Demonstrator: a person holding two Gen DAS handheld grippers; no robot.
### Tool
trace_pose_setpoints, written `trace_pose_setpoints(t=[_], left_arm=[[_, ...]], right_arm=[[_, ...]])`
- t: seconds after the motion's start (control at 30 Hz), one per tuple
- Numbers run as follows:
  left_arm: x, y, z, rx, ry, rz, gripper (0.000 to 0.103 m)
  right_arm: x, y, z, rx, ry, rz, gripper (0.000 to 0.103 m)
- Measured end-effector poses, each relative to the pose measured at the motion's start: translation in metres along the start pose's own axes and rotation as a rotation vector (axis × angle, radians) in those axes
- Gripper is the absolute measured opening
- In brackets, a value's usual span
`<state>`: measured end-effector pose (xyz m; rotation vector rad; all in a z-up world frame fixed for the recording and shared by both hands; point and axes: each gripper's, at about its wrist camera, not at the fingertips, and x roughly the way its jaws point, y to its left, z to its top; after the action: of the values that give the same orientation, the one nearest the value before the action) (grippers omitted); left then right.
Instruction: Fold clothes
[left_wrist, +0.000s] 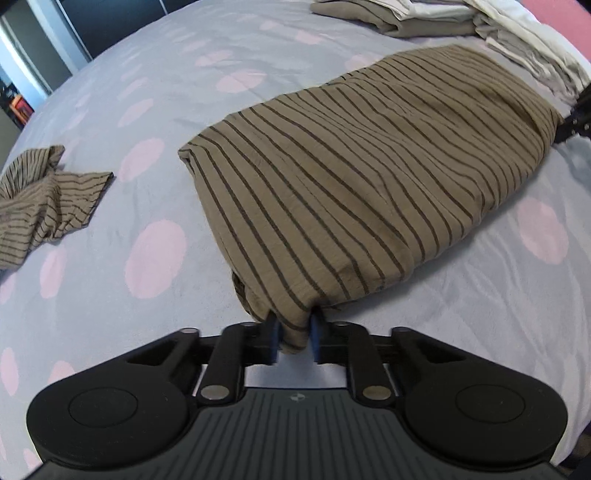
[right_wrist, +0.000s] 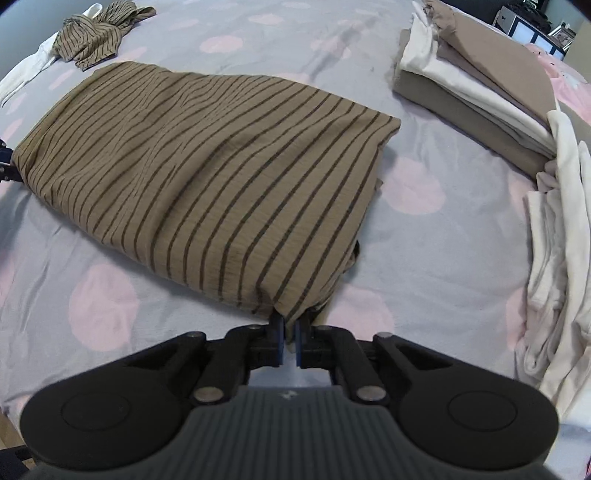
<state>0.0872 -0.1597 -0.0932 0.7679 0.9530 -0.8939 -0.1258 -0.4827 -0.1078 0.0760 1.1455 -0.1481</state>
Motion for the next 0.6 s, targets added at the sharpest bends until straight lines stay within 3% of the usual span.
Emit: trace_pose_setpoints(t=[0.17,0.23,0.37,0.5,0.6], left_arm=[[-0.005,0.016,0.001,-0.048,0.015,-0.024,0.006],[0.001,0.018,-0.002,-0.039,0.051,0.026,0.0],[0.006,0.031,-0.01,-0.06,0.092,0.114,0.0],[-0.002,0.042,-0.015,-0.09,0.076,0.111,0.0],[-0.014,0.032,-0.013,-0.02,0.039,0.099,0.0]], right_arm=[[-0.01,-0.006,-0.001,-0.016,0.023,-0.004,0.002],[-0.006,-0.006,-0.003,-0.024,0.046,-0.031,0.002],[0.002,-0.008,-0.007,-0.041,0.084,-0.091,0.001],[0.004,-0.018,-0.014,-0.044,0.13,-0.17,0.0],[-0.007,-0.021,-0.016,-0.052,0.093,-0.168,0.0]])
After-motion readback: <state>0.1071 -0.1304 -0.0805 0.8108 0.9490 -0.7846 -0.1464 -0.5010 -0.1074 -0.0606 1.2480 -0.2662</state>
